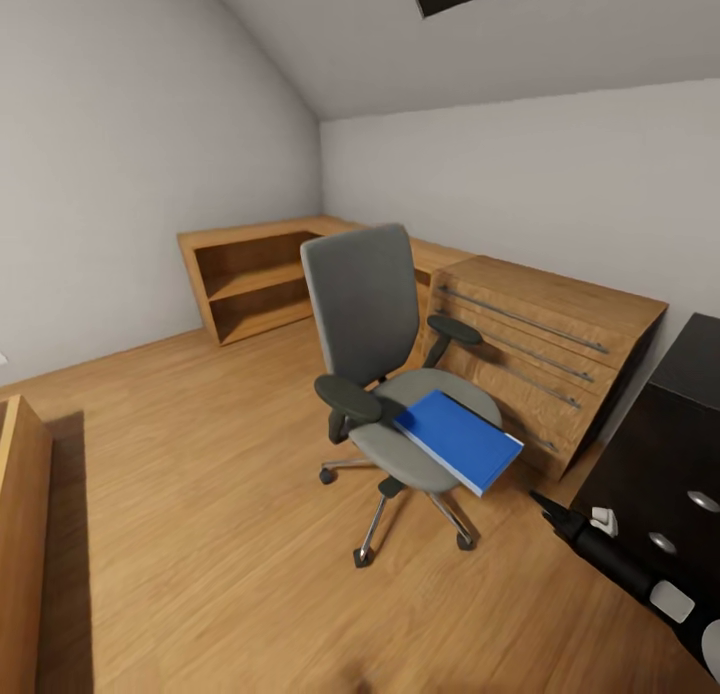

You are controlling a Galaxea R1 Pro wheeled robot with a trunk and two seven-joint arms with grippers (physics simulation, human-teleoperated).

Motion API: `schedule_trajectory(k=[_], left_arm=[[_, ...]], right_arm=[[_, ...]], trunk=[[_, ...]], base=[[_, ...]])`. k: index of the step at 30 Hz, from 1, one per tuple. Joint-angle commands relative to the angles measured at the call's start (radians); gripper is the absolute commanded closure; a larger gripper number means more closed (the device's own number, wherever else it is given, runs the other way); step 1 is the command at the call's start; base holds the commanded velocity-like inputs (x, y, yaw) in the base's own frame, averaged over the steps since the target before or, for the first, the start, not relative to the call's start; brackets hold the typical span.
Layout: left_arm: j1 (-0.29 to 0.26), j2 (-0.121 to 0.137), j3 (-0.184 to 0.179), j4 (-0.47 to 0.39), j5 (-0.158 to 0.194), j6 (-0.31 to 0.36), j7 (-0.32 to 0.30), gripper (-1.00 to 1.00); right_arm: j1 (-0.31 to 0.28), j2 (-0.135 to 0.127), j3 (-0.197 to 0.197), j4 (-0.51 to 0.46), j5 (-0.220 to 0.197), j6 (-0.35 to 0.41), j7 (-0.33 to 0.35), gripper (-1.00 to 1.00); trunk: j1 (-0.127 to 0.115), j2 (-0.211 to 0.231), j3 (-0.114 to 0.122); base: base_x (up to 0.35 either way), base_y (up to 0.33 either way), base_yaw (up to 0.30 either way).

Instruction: In the bedroom, organize the workspace by keeping the computer under the desk, ensuring the monitor is on the desk, placing the keyboard on the desk next to the monitor, placing the mouse on the desk next to the keyboard, moving the folder from the swivel chair onto the desk next to the mouse, stacking the notebook on top of the folder with the pen on top of the notebook, and positioning the swivel chair next to the desk.

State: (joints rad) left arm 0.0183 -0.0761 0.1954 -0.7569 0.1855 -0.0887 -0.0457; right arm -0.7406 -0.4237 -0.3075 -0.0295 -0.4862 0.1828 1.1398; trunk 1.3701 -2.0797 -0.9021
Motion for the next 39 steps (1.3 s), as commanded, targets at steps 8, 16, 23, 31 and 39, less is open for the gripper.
schedule_trajectory(k=[8,16,23,31,39], left_arm=[[0.000,-0.001,0.002,-0.001,0.009,0.000,-0.005,-1.00],[0.000,-0.001,0.002,0.001,0.008,0.000,-0.005,-1.00],[0.000,-0.001,-0.015,0.002,0.008,0.000,-0.006,-1.00],[0.000,0.001,-0.023,0.002,0.008,0.000,-0.006,-1.00],[0.000,0.000,-0.025,0.003,0.008,-0.002,-0.006,-1.00]], right_arm=[[0.000,-0.013,-0.008,0.000,0.003,0.010,0.059,-1.00],[0.000,-0.018,-0.008,0.007,0.003,0.011,0.073,-1.00],[0.000,-0.018,-0.008,0.011,0.003,0.011,0.073,-1.00],[0.000,-0.018,-0.008,0.011,0.003,0.010,0.070,-1.00],[0.000,-0.018,-0.008,0.012,0.003,0.010,0.068,-1.00]], trunk=[[0.023,-0.043,-0.020],[0.023,-0.043,-0.020],[0.023,-0.043,-0.020],[0.023,-0.043,-0.020],[0.023,-0.043,-0.020]], base=[[0.000,0.000,0.000],[0.011,0.000,0.000],[0.170,0.000,0.000],[0.042,0.000,0.000],[0.030,0.000,0.000]])
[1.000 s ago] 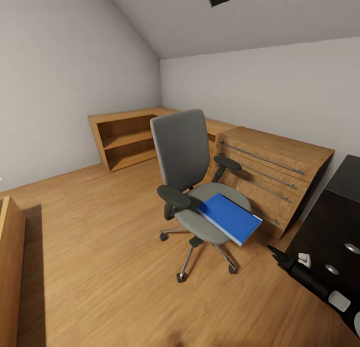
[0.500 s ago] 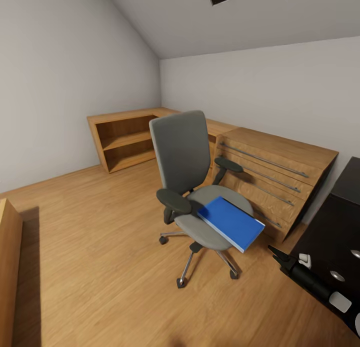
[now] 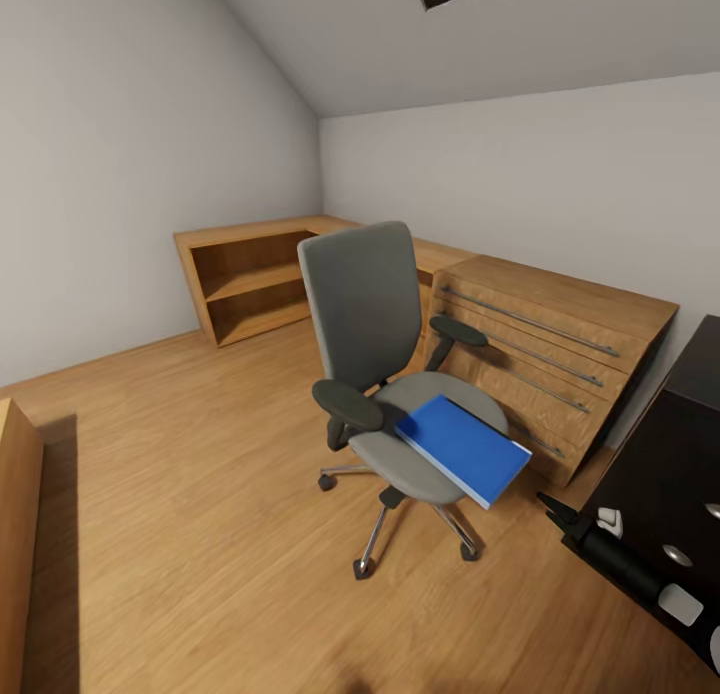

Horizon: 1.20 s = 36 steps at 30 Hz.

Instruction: In the bedroom, organize the workspace by keeping the computer under the desk, ensuring the monitor is on the desk, placing the keyboard on the desk next to the monitor, placing the mouse on the desk next to the keyboard, moving the folder from the swivel chair onto the desk next to the mouse, stacking the notebook on top of the folder with the pen on top of the notebook, and positioning the swivel chair next to the desk.

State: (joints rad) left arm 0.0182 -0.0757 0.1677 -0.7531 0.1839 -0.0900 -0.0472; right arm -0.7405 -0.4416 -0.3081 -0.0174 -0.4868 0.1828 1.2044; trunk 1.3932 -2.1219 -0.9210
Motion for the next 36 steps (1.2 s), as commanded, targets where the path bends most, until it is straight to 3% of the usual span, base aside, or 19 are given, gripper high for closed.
schedule_trajectory(k=[1,8,18,36], left_arm=[[0.000,-0.001,0.002,-0.001,0.009,0.000,-0.005,-1.00],[0.000,-0.001,0.001,-0.002,0.009,0.001,-0.004,-1.00],[0.000,-0.001,0.001,-0.002,0.008,0.001,-0.004,-1.00],[0.000,0.000,0.002,-0.002,0.009,0.001,-0.005,-1.00]], right_arm=[[0.000,0.000,-0.008,0.000,0.004,0.010,0.003,-1.00],[0.000,0.000,-0.009,0.001,0.004,0.010,0.003,-1.00],[0.000,-0.007,-0.009,0.001,0.004,0.010,0.003,-1.00],[0.000,-0.007,-0.009,0.000,0.003,0.007,0.003,-1.00]], trunk=[[0.000,0.000,-0.001],[0.000,0.000,-0.001],[0.038,-0.070,-0.032],[0.038,-0.070,-0.032]], base=[[0.018,0.000,0.000],[0.007,0.000,0.000],[0.000,0.000,0.000],[0.040,0.008,0.000]])
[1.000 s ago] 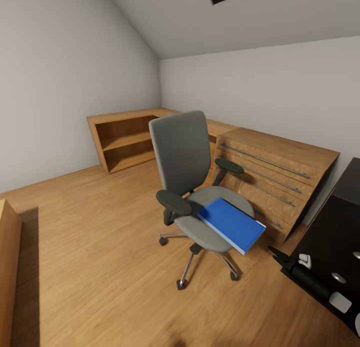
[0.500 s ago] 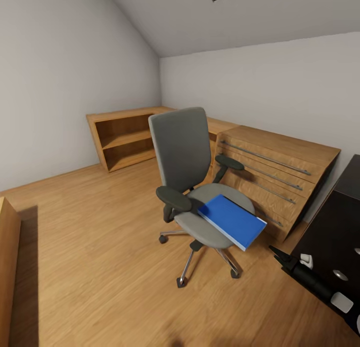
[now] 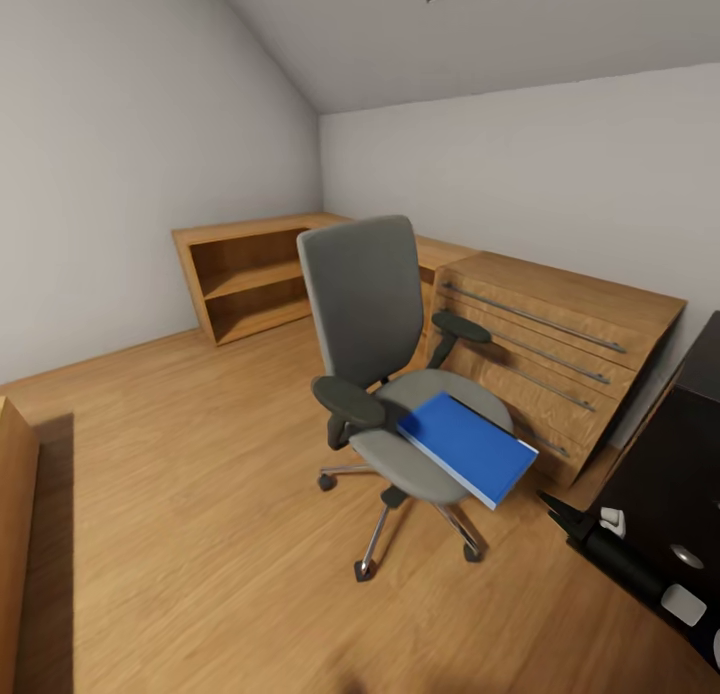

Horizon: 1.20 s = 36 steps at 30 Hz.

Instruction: In the bedroom, organize the workspace by keeping the computer under the desk, ensuring the monitor is on the desk, placing the keyboard on the desk next to the monitor, placing the mouse on the desk next to the keyboard, moving the folder from the swivel chair onto the desk next to the mouse, stacking the notebook on top of the folder with the pen on top of the notebook, and positioning the swivel chair next to the desk.

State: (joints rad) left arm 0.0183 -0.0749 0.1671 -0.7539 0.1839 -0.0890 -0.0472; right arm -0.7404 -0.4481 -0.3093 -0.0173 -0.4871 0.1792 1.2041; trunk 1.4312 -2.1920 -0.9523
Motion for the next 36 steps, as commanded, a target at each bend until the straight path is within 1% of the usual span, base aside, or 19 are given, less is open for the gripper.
schedule_trajectory(k=[1,6,17,26,36], left_arm=[[0.000,-0.001,0.003,-0.001,0.009,-0.001,-0.005,-1.00],[0.000,-0.002,0.003,-0.001,0.009,0.000,-0.005,-1.00],[0.000,-0.001,0.003,0.000,0.009,-0.001,-0.005,-1.00],[0.000,-0.001,0.004,0.001,0.009,-0.001,-0.005,-1.00],[0.000,-0.001,0.003,0.001,0.009,-0.001,-0.005,-1.00]], right_arm=[[0.000,0.000,-0.008,0.000,0.004,0.010,0.003,-1.00],[0.000,0.000,-0.007,0.000,0.004,0.003,0.003,-1.00],[0.000,0.000,-0.007,0.000,0.004,0.001,0.003,-1.00],[0.000,0.000,-0.007,0.000,0.004,0.001,0.003,-1.00],[0.000,0.000,-0.007,0.000,0.004,0.000,0.003,-1.00]], trunk=[[0.000,0.000,-0.001],[0.000,0.000,-0.001],[0.000,0.000,-0.001],[0.000,0.000,-0.001],[0.000,0.000,-0.001]], base=[[0.189,0.027,0.000],[0.099,0.014,0.000],[0.025,0.006,0.000],[0.121,0.085,0.000],[0.022,0.016,0.000]])
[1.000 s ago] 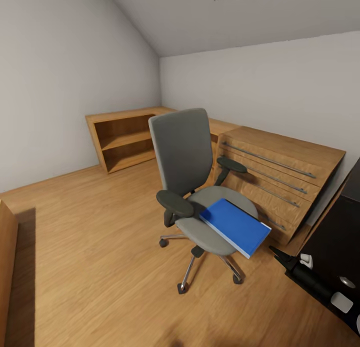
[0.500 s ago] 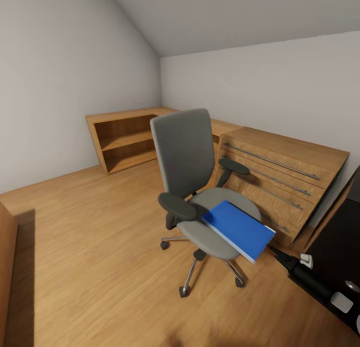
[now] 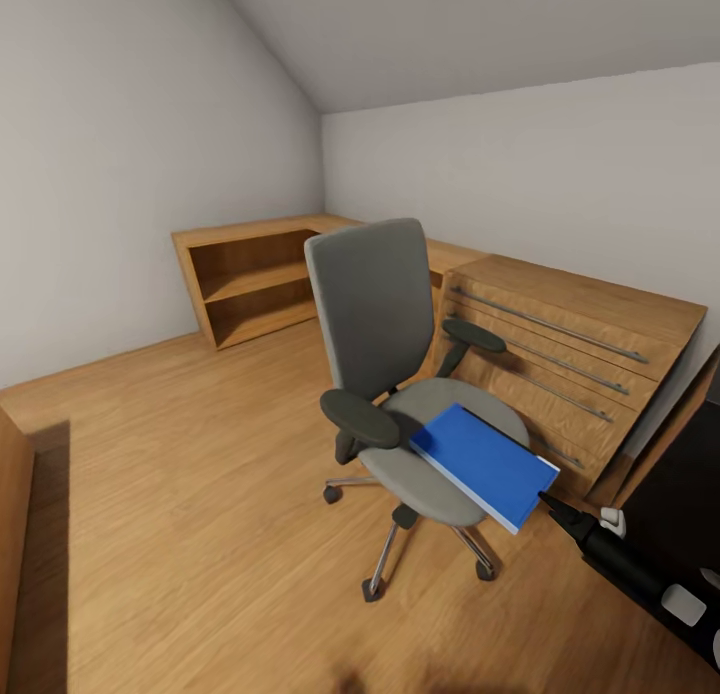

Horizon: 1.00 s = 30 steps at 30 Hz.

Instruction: In the bedroom, organize the workspace by keeping the computer under the desk, ensuring the monitor is on the desk, placing the keyboard on the desk next to the monitor, placing the mouse on the desk next to the keyboard, moving the folder from the swivel chair onto the desk next to the mouse, stacking the notebook on top of the folder with the pen on top of the notebook, and positioning the swivel chair next to the desk.

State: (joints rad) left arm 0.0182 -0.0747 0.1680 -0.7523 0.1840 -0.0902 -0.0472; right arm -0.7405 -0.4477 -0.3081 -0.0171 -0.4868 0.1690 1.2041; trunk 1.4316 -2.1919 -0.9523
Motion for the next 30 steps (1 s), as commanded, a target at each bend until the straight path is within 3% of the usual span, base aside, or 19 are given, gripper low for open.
schedule_trajectory(k=[1,30], left_arm=[[0.000,-0.001,0.003,-0.001,0.009,0.000,-0.005,-1.00],[0.000,-0.002,0.002,-0.001,0.010,0.001,-0.004,-1.00]], right_arm=[[0.000,0.000,-0.008,0.000,0.004,0.010,0.003,-1.00],[0.000,0.001,-0.008,0.000,0.004,0.010,0.002,-1.00]], trunk=[[0.000,0.000,-0.001],[0.000,0.000,-0.001]], base=[[0.005,0.004,0.000],[0.005,0.023,0.000]])
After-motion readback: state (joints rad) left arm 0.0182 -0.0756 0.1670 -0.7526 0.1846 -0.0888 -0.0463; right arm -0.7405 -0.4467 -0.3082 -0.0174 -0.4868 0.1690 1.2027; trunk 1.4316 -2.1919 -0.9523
